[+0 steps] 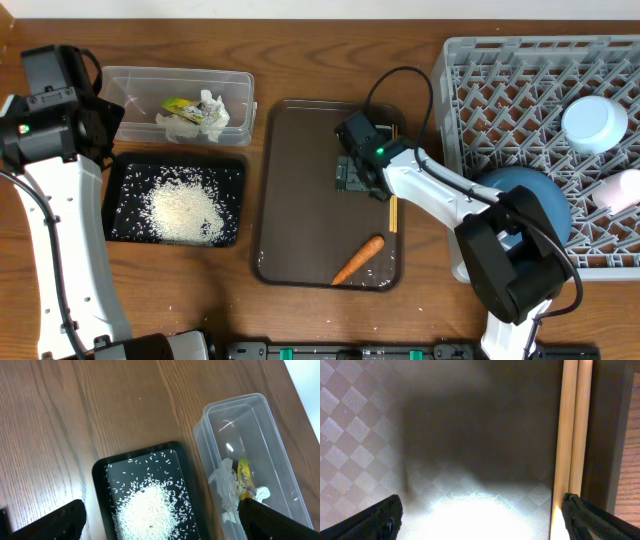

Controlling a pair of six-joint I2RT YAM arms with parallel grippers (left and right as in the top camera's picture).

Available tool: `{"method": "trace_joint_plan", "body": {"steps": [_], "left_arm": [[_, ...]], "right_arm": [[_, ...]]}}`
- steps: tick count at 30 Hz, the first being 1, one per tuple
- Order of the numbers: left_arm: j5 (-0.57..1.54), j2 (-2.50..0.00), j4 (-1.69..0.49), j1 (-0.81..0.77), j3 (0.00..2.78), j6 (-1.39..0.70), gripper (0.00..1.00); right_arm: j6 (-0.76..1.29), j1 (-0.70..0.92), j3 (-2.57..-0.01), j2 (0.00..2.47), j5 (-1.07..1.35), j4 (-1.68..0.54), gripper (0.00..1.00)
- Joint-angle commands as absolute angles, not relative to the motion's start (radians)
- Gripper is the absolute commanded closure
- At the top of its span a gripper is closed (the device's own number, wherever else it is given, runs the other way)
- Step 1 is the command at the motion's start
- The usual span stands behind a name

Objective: Sort waste into correct bins and load items into the dishwasher rack
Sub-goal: 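Lower the right gripper around the chopsticks and close on them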

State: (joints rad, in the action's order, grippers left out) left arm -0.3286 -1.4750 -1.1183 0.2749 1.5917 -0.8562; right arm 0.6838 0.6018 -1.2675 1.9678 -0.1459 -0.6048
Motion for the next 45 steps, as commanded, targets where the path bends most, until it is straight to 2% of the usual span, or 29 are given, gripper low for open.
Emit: {"method": "trace_joint_plan", "body": {"steps": [1, 28, 34, 45], "left_arm": [[-0.349, -1.478, -1.119, 0.279, 1.588, -0.844, 0.01], [-0.349, -1.478, -1.119, 0.279, 1.588, -0.844, 0.01], [-0.349, -1.478, -1.119, 0.279, 1.588, -0.844, 0.01], [-0.349, -1.478, -1.119, 0.279, 1.588, -0.844, 0.01]], "right_arm": [[0.71, 0.607, -1.236, 1.982, -0.13, -0.604, 0.01], [0.702, 0.608, -1.234, 1.982, -0.112, -0.62, 0.01], [0.702, 0.61, -1.229, 1.982, -0.099, -0.62, 0.06], [0.701, 0.624, -1.229, 1.982, -0.062, -0.608, 0.05]]}}
